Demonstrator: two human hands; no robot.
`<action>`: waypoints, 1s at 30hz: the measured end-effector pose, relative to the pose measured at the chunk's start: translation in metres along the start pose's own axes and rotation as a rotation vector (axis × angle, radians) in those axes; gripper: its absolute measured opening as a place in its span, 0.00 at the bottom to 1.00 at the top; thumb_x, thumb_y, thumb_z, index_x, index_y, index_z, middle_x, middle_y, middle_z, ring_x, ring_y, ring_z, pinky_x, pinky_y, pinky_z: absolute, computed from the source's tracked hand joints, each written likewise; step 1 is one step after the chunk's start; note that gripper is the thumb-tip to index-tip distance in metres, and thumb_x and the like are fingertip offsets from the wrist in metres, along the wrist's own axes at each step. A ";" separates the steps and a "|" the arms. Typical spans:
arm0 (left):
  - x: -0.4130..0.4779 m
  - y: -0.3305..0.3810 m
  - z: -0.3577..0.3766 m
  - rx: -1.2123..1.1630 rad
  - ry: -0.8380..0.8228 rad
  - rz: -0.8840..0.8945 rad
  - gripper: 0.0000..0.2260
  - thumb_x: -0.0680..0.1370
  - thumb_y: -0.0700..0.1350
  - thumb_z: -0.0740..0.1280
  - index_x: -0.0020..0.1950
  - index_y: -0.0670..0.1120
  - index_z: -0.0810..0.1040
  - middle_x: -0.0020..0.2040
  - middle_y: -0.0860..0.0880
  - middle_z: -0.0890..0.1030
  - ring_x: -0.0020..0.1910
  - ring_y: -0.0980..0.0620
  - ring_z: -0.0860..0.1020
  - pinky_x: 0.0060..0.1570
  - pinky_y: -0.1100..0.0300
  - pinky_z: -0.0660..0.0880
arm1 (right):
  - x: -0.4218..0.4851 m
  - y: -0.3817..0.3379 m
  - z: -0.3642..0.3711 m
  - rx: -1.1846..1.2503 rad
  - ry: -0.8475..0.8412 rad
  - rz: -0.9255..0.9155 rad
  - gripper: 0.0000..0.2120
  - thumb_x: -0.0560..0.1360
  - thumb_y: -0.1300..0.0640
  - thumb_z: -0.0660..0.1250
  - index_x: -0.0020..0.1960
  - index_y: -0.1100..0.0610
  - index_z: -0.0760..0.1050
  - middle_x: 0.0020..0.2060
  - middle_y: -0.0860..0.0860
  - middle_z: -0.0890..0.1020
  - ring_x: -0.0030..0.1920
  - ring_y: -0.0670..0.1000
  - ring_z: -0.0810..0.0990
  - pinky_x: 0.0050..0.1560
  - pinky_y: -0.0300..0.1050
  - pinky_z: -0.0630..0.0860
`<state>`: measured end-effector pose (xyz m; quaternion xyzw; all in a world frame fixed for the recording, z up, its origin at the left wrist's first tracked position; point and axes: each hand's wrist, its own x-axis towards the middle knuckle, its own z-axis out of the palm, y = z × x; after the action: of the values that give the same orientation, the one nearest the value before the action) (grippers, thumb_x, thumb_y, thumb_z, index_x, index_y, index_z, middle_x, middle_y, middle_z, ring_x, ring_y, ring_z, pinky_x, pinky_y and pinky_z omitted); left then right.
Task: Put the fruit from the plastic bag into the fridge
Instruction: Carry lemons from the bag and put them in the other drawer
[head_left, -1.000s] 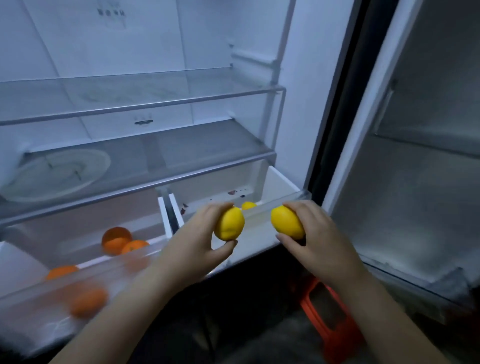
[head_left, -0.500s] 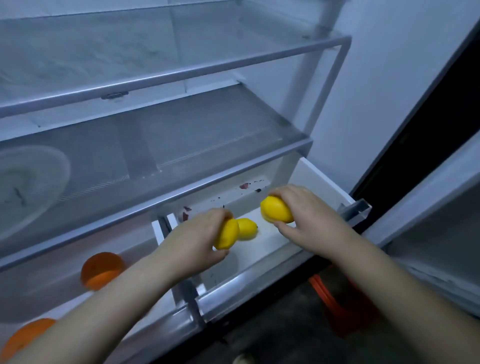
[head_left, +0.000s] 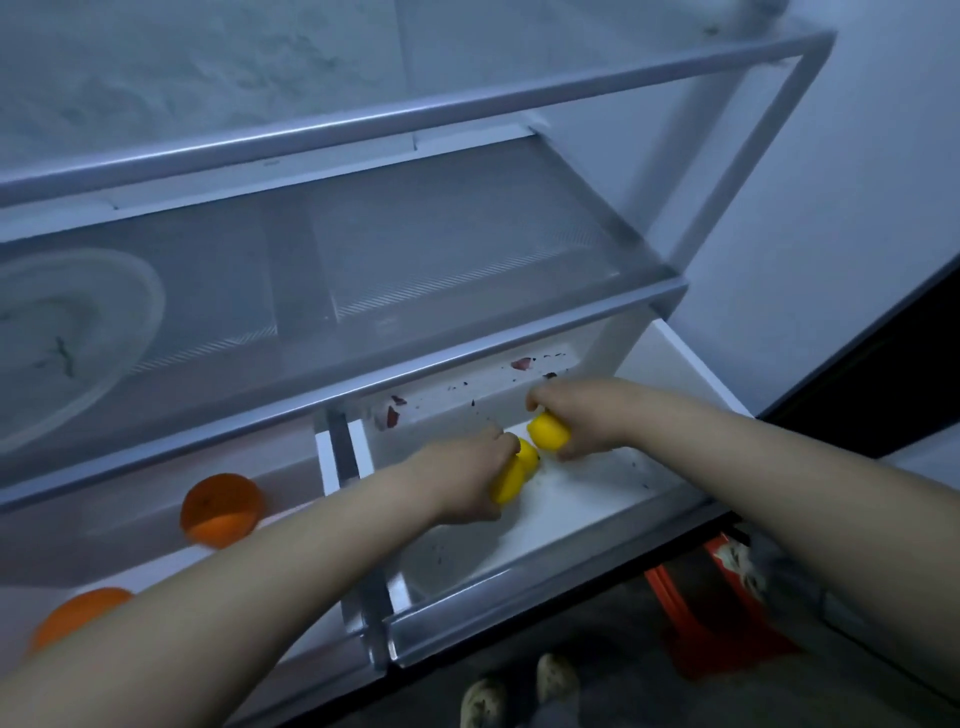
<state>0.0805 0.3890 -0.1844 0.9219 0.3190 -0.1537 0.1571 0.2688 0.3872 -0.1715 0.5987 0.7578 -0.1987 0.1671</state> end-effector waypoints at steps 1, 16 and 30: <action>0.003 0.002 0.001 0.041 -0.011 -0.003 0.22 0.71 0.50 0.69 0.61 0.46 0.66 0.59 0.46 0.72 0.51 0.43 0.75 0.39 0.55 0.69 | 0.005 0.002 0.001 -0.022 -0.029 -0.017 0.27 0.69 0.52 0.72 0.65 0.54 0.67 0.59 0.54 0.75 0.55 0.56 0.76 0.50 0.46 0.73; 0.031 0.009 0.032 0.249 -0.101 0.165 0.26 0.74 0.41 0.66 0.70 0.46 0.63 0.64 0.44 0.68 0.55 0.40 0.74 0.46 0.49 0.72 | 0.047 0.009 0.036 -0.133 -0.039 -0.195 0.23 0.70 0.50 0.71 0.59 0.58 0.69 0.55 0.57 0.75 0.53 0.57 0.76 0.47 0.46 0.71; 0.034 0.004 0.040 0.320 -0.086 0.140 0.24 0.75 0.37 0.65 0.68 0.42 0.62 0.63 0.42 0.70 0.52 0.41 0.76 0.45 0.47 0.77 | 0.051 0.011 0.039 -0.068 -0.060 -0.158 0.26 0.67 0.49 0.74 0.60 0.54 0.70 0.55 0.53 0.76 0.52 0.54 0.76 0.45 0.44 0.70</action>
<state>0.1017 0.3886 -0.2332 0.9476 0.2185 -0.2306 0.0322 0.2686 0.4128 -0.2315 0.5250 0.8035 -0.2033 0.1934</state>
